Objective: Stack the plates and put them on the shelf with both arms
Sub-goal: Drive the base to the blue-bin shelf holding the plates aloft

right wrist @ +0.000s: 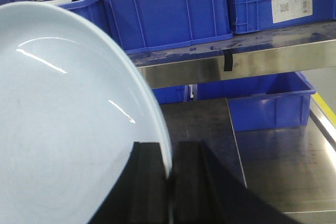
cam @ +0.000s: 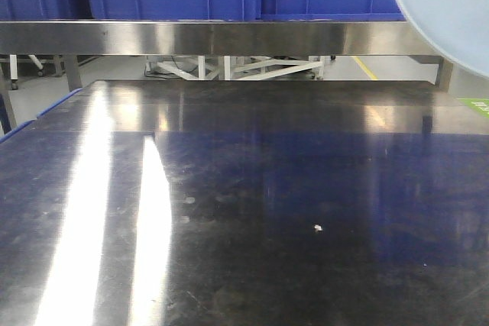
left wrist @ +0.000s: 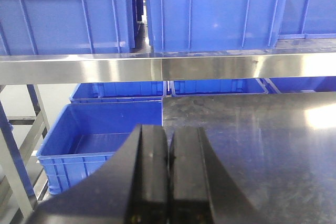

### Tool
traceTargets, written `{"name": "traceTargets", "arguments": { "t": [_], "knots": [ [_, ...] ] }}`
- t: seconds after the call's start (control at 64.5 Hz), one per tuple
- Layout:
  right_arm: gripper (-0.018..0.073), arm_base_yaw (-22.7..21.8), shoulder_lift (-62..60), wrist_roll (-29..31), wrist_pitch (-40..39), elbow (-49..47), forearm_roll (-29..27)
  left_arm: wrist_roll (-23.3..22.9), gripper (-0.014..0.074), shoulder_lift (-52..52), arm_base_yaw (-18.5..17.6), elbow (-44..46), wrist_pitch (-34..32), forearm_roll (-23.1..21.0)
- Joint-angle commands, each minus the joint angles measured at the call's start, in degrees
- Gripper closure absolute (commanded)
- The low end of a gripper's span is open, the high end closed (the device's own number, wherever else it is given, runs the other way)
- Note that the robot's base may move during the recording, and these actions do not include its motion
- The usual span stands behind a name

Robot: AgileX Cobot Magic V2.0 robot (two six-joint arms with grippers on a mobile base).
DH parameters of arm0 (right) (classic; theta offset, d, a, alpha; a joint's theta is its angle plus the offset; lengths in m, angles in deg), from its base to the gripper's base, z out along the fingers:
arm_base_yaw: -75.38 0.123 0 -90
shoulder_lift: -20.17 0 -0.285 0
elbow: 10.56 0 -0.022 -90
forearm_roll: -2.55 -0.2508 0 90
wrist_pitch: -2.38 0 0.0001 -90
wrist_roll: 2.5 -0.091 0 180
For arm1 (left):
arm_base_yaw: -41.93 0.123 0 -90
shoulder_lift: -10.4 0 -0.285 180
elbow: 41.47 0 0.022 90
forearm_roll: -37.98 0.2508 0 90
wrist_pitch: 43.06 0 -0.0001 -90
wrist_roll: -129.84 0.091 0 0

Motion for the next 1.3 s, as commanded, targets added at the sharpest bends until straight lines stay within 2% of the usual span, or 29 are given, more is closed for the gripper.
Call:
{"name": "traceTargets", "arguments": {
  "t": [0.0,1.286],
  "knots": [
    [0.0502,-0.38,0.04,0.0,-5.7,-1.93,-0.29,-0.35,0.0514,0.14,0.0,1.67,-4.77,-0.55],
    [0.0502,-0.38,0.04,0.0,-5.7,-1.93,-0.29,-0.35,0.0514,0.14,0.0,1.67,-4.77,-0.55]
  ]
}}
